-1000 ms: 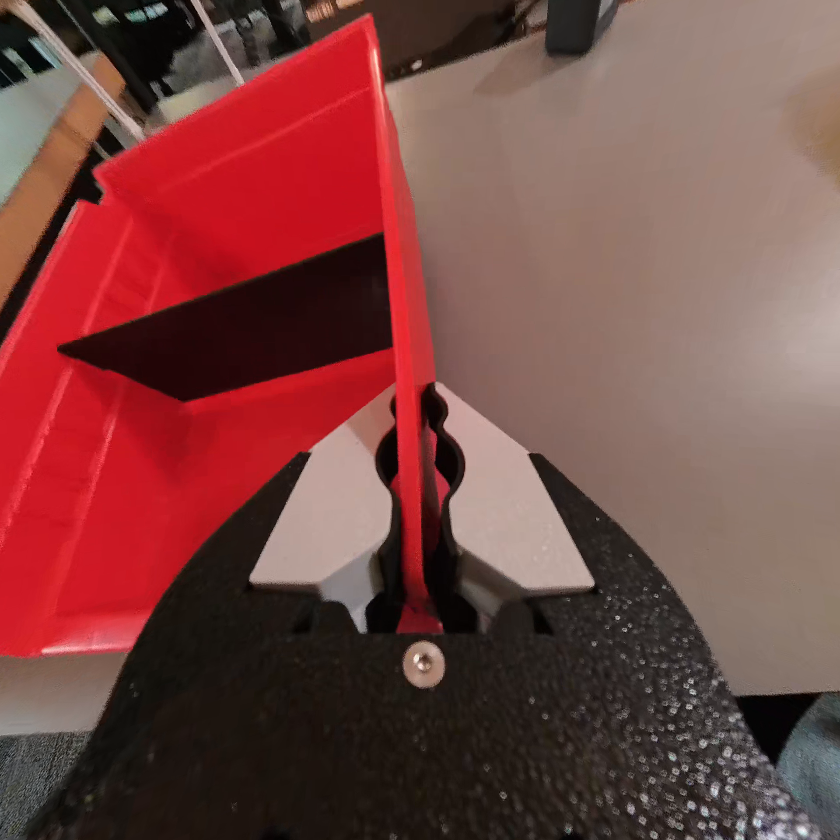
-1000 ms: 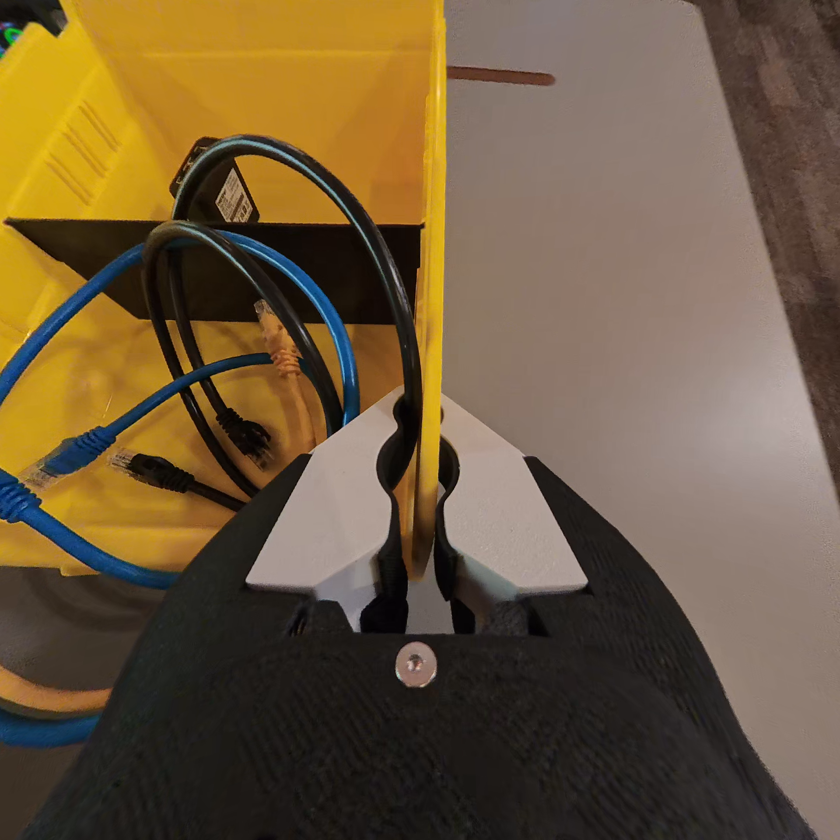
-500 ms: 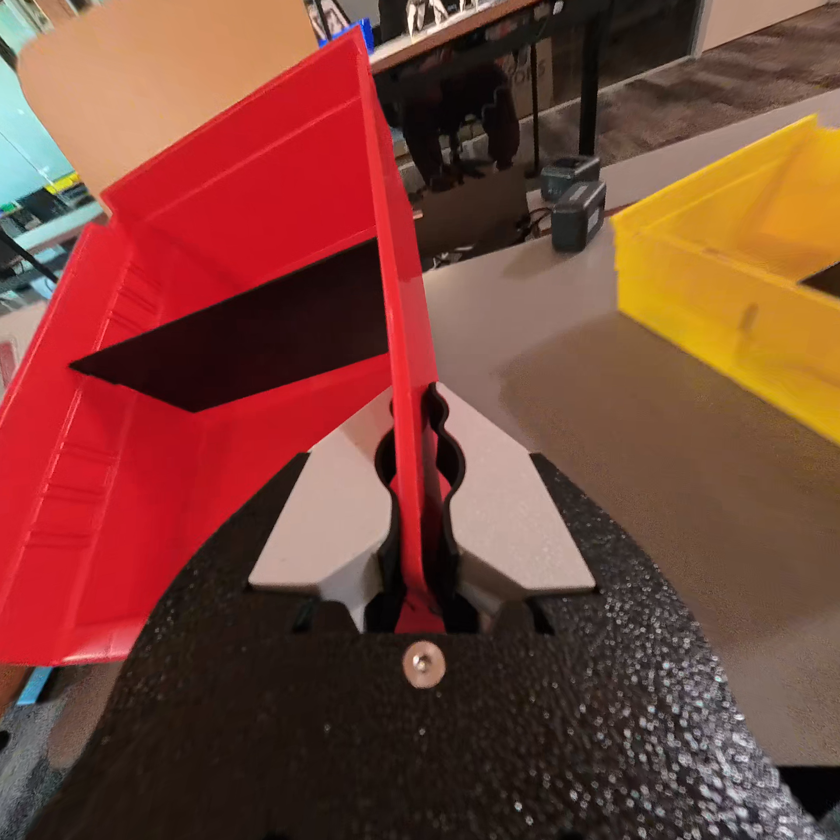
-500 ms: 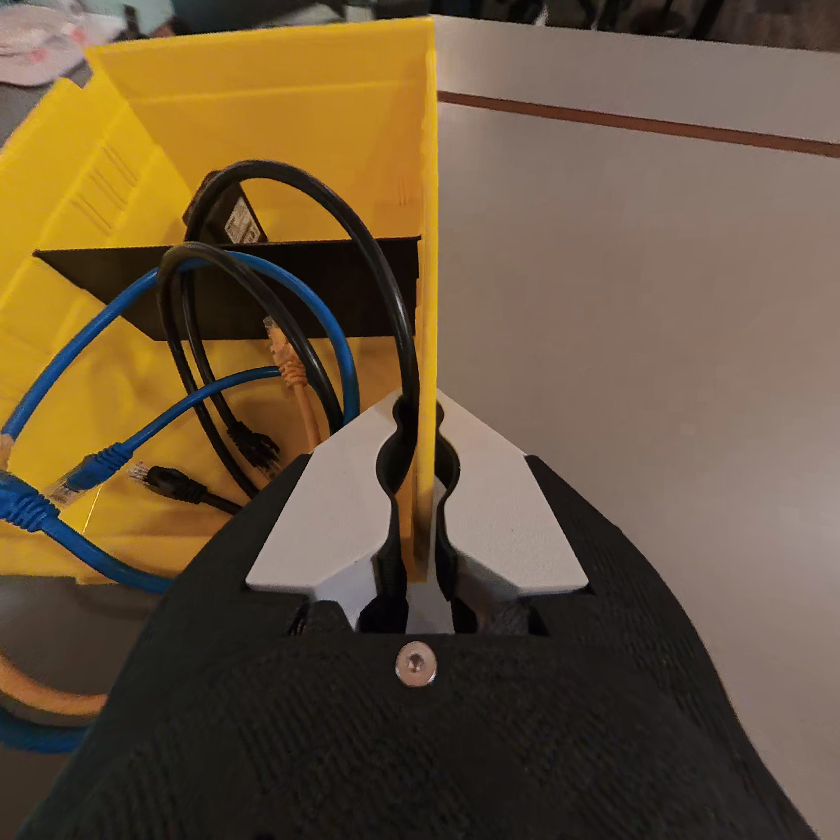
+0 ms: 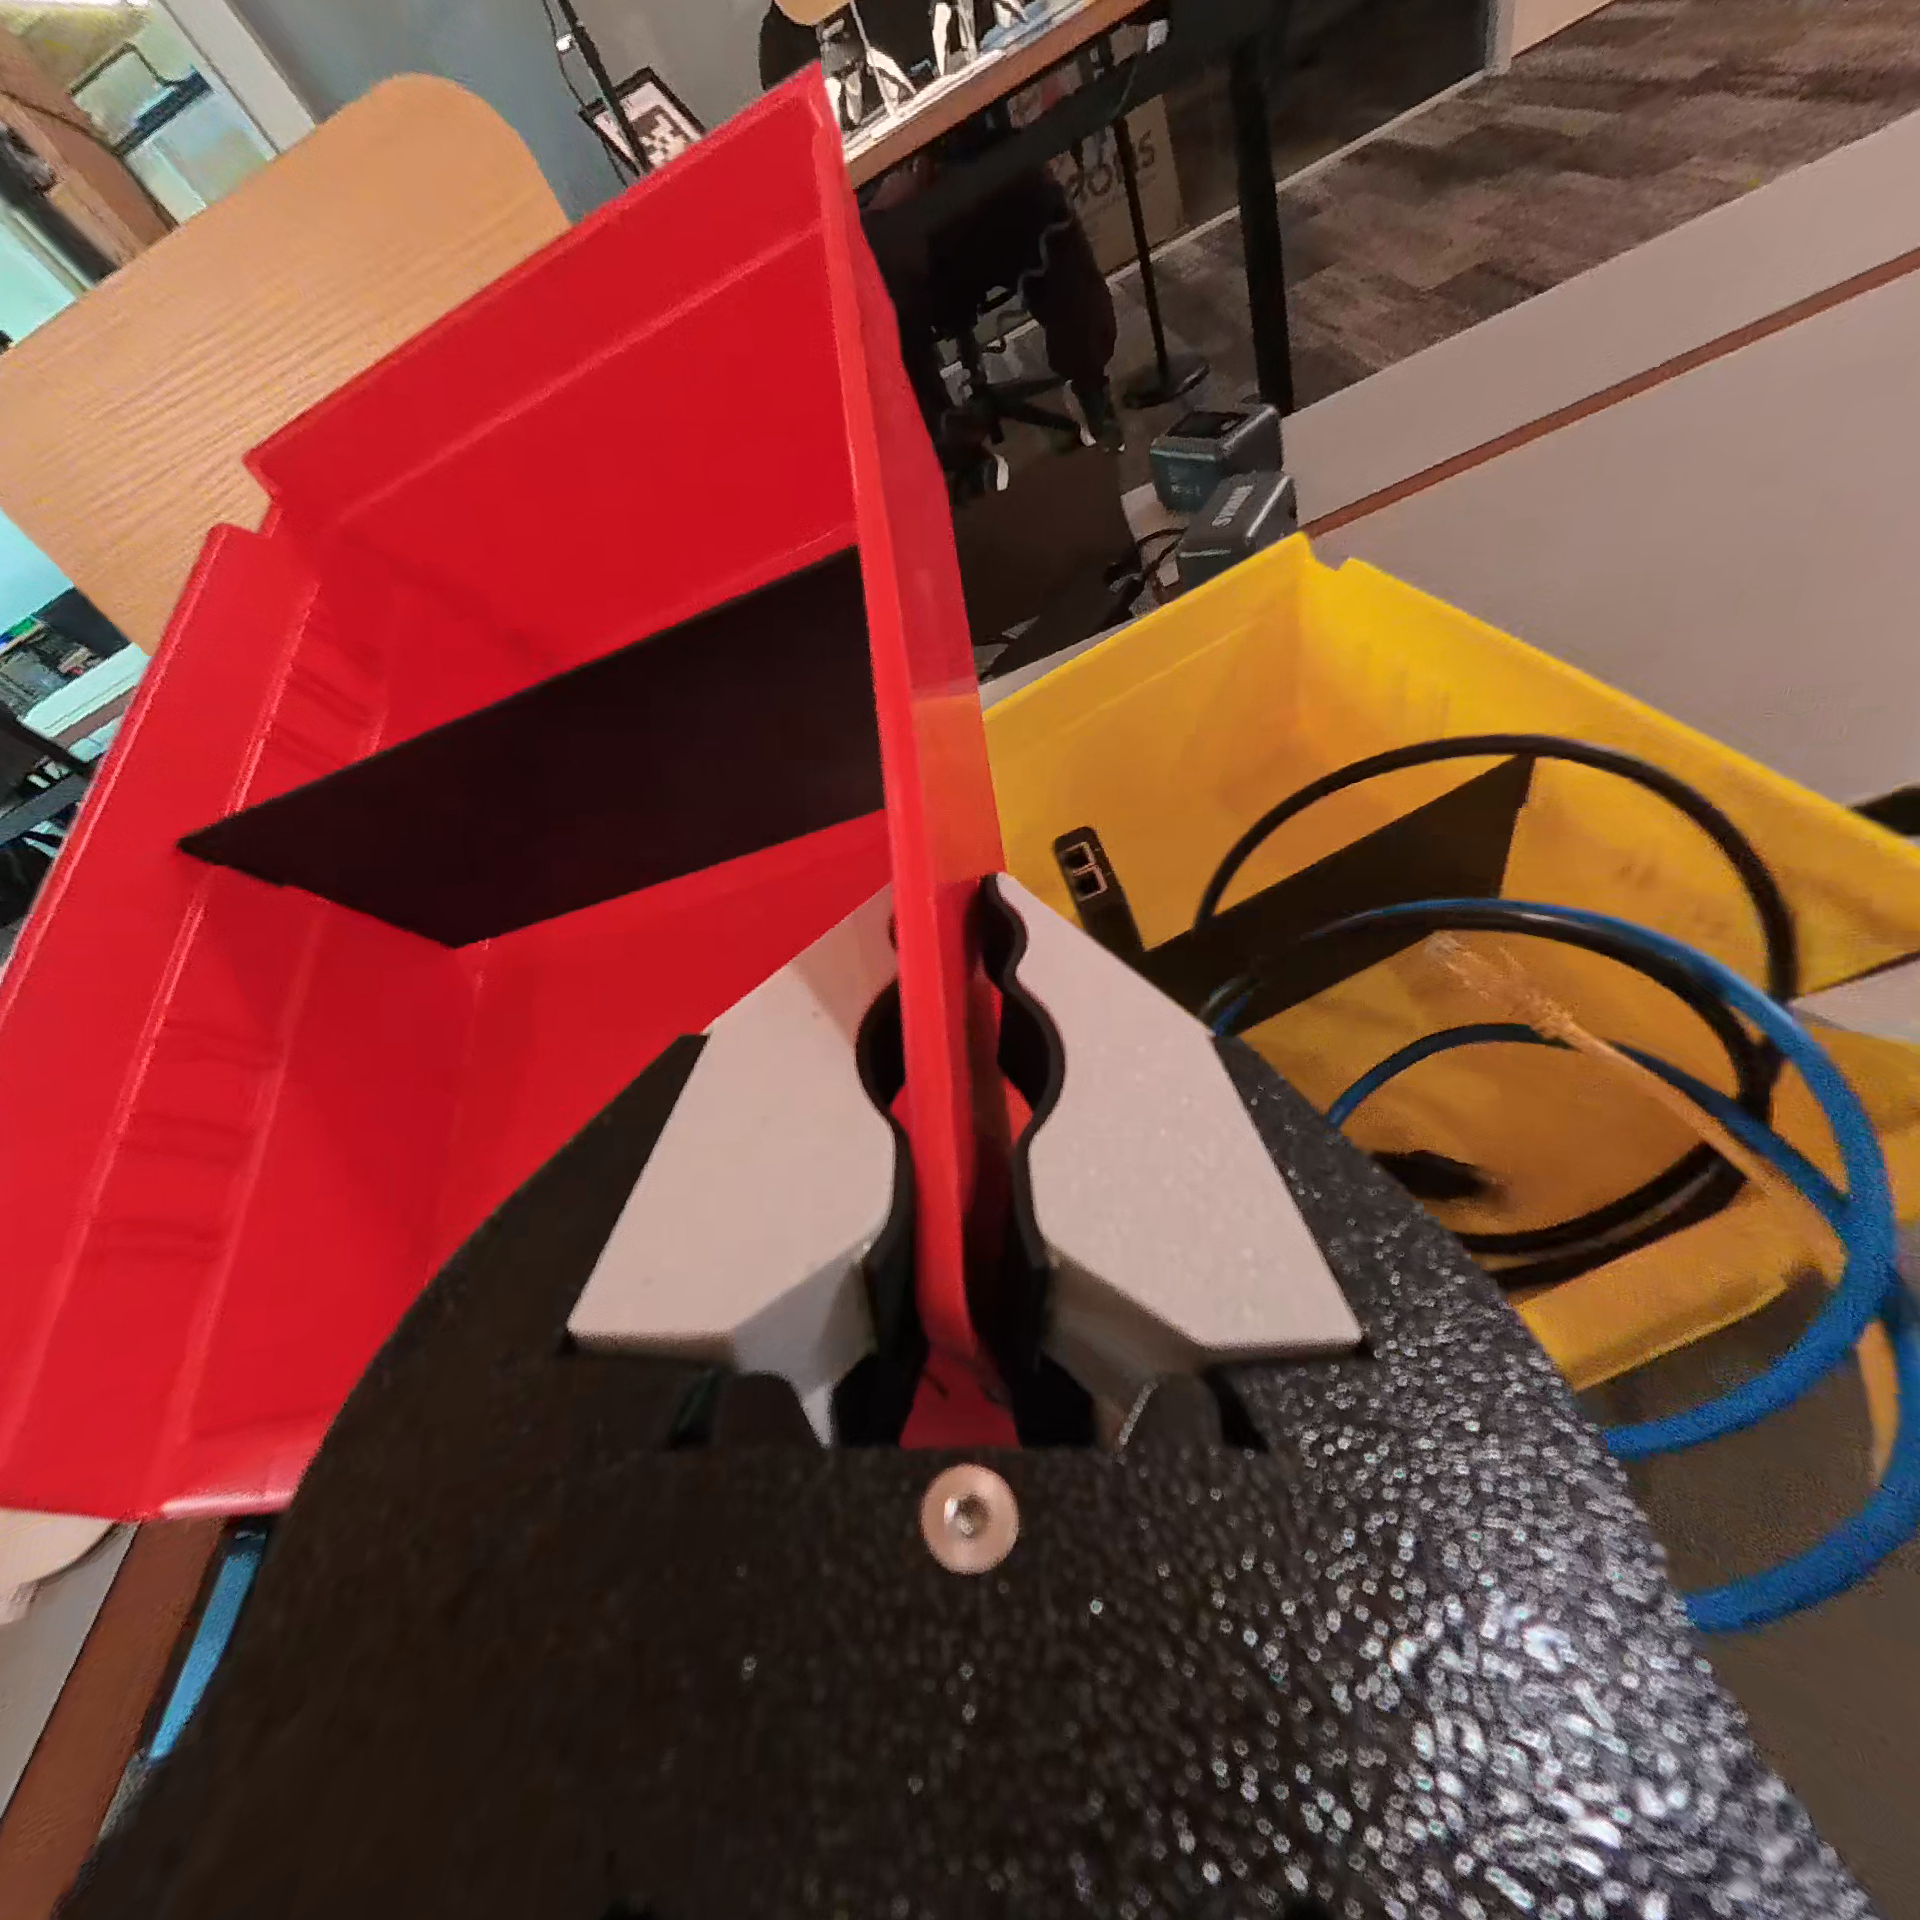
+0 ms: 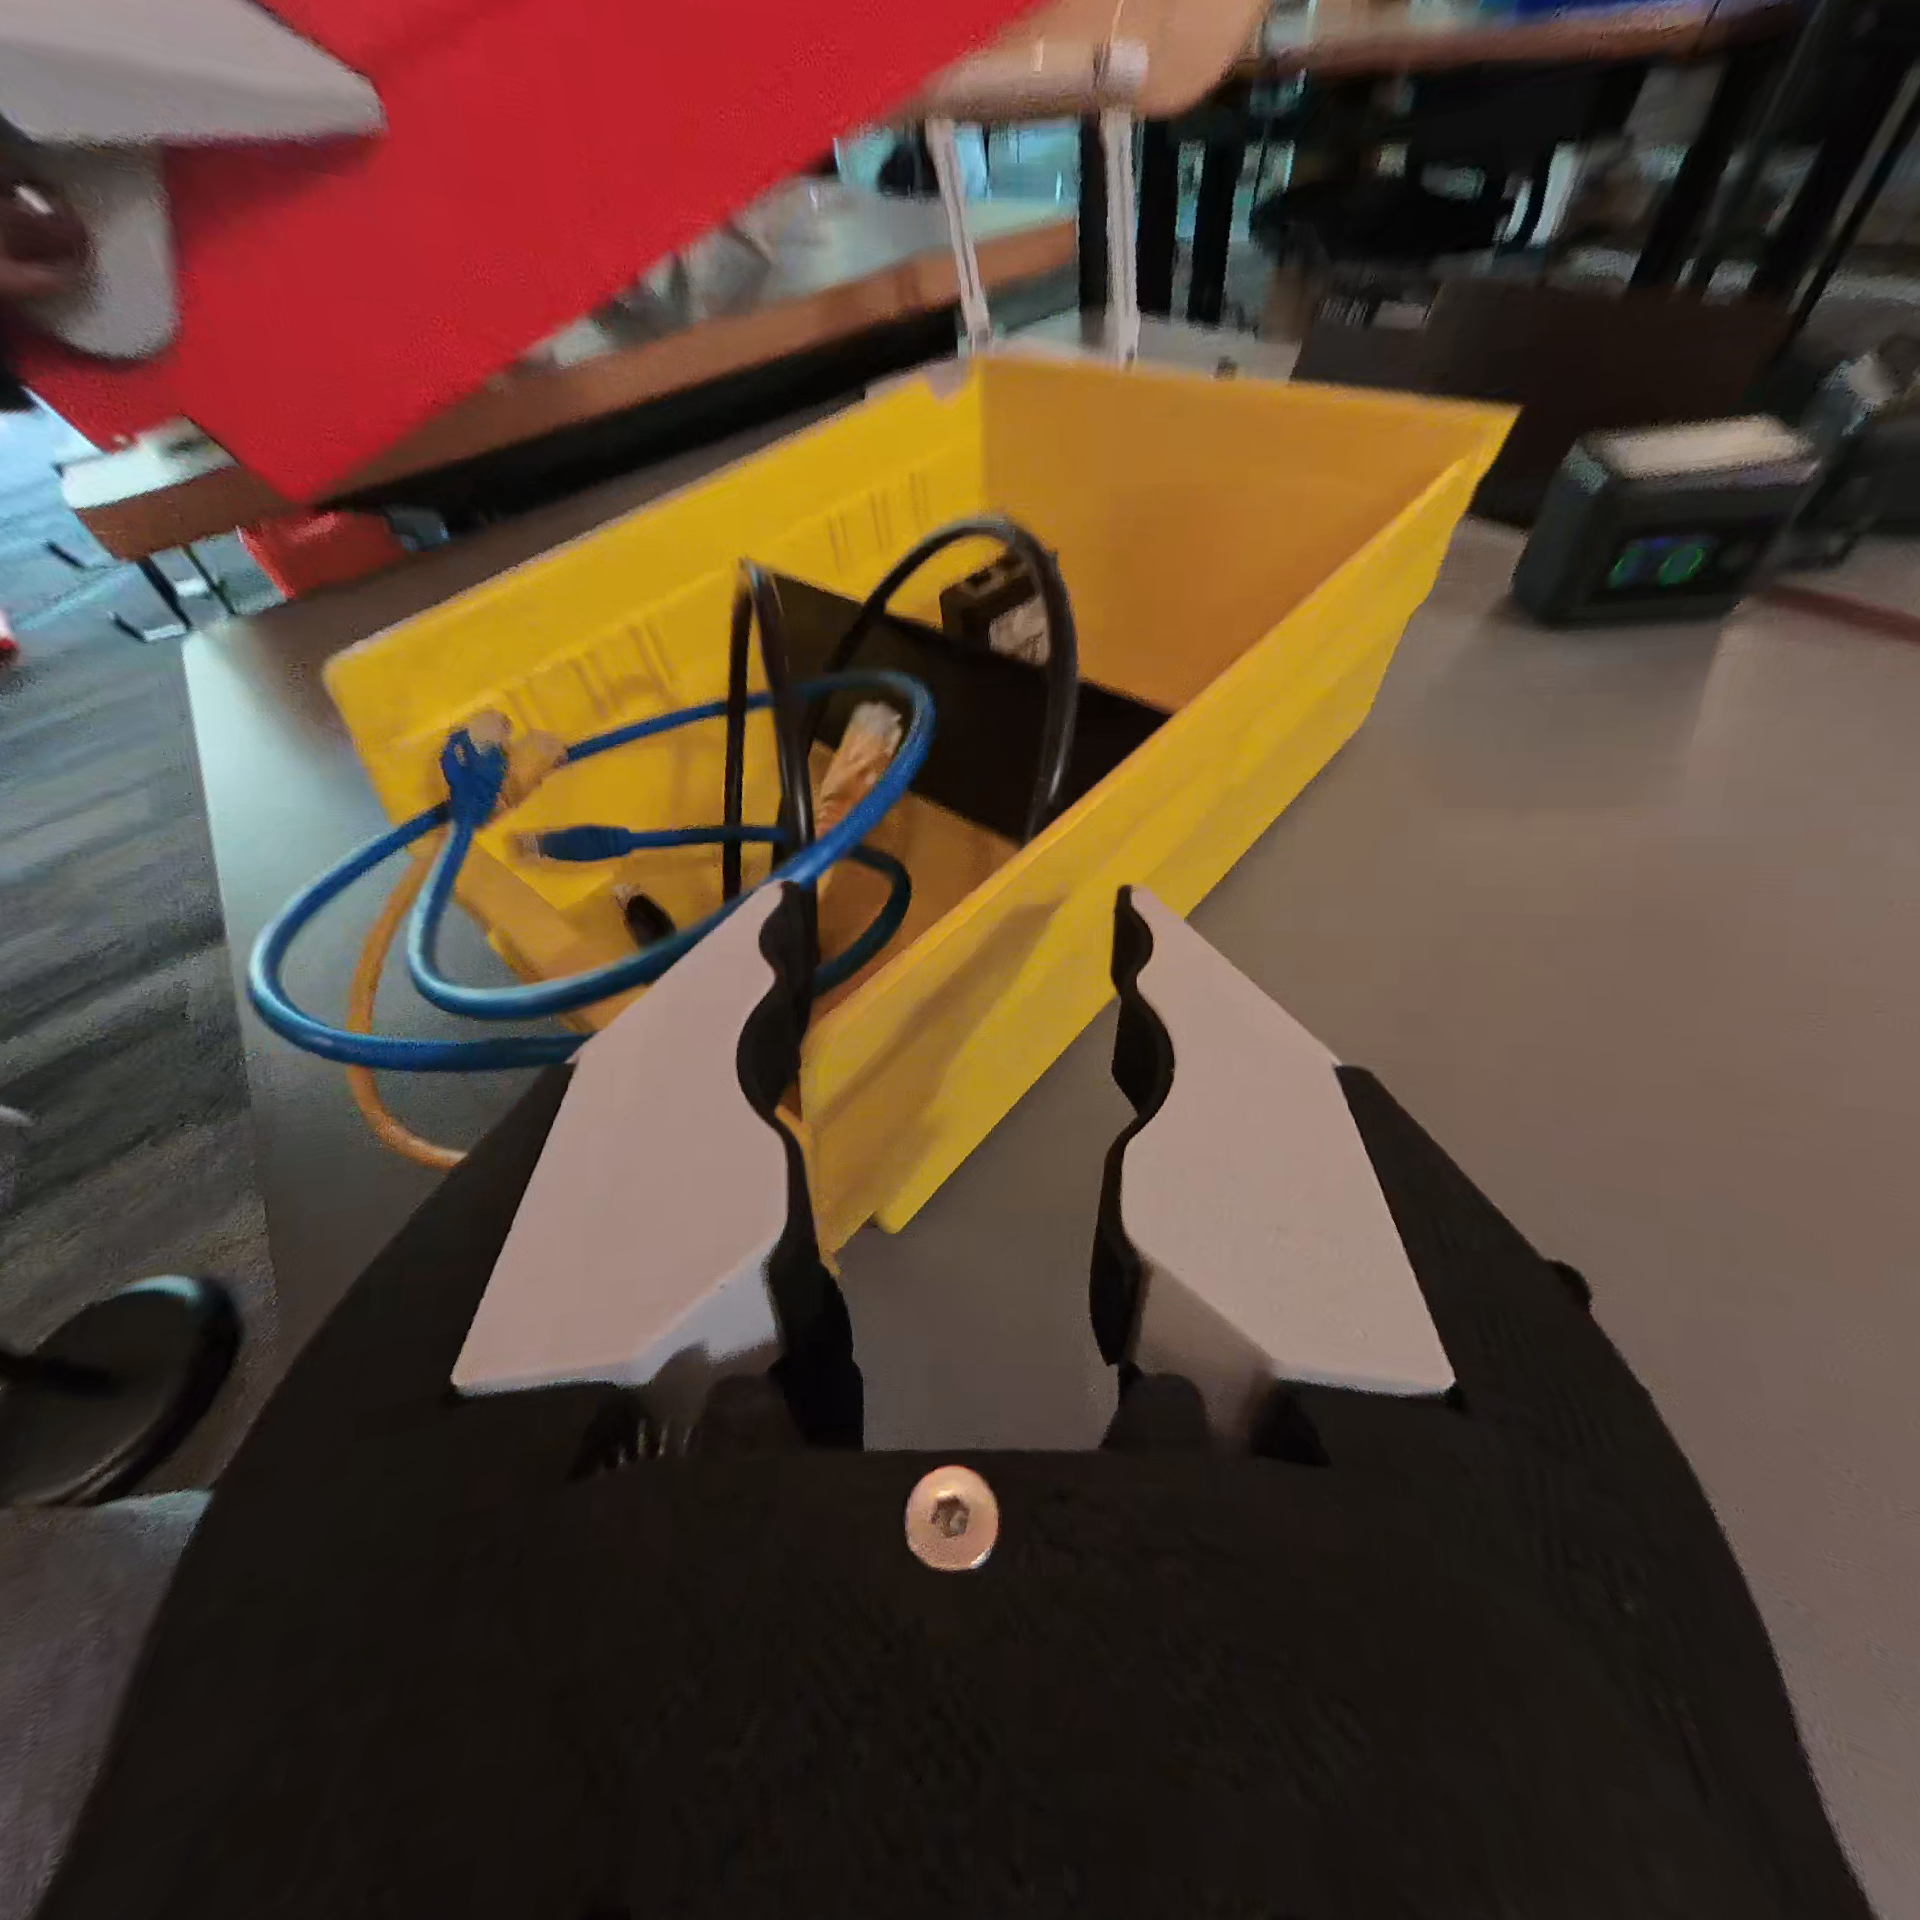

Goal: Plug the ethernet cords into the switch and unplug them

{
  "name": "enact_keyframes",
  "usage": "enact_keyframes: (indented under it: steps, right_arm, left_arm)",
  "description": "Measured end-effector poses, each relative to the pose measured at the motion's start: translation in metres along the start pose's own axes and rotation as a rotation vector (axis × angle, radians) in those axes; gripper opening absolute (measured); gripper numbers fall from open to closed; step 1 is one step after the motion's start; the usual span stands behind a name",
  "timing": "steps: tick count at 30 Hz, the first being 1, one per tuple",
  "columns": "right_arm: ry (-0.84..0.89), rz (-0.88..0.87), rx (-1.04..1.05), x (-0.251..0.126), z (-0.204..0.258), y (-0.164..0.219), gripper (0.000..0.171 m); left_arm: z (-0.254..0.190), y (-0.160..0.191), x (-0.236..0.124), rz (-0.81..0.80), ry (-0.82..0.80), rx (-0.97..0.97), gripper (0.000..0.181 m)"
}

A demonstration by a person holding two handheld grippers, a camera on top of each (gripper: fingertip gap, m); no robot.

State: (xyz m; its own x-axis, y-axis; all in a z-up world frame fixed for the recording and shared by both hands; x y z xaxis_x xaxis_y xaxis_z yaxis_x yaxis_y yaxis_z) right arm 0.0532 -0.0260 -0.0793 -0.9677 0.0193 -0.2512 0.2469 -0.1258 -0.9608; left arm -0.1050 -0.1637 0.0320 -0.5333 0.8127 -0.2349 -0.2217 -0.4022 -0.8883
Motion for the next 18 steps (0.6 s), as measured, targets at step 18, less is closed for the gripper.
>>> enact_keyframes:
  steps: [18]
  right_arm:
    - [0.996,-0.418,-0.382,-0.270,-0.194,0.002,0.056]
  left_arm:
    - [-0.192,-0.129,0.001,-0.266,0.573,0.198,0.007]
Point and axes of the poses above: each gripper's, where its closed fingertips meet, x out along the fingers, y out of its underside, z = x × y across the jaws, the point moved 5 cm from there along -x, back along the fingers, and after that the axes turned 3 degrees about -z, right-handed, at the moved point
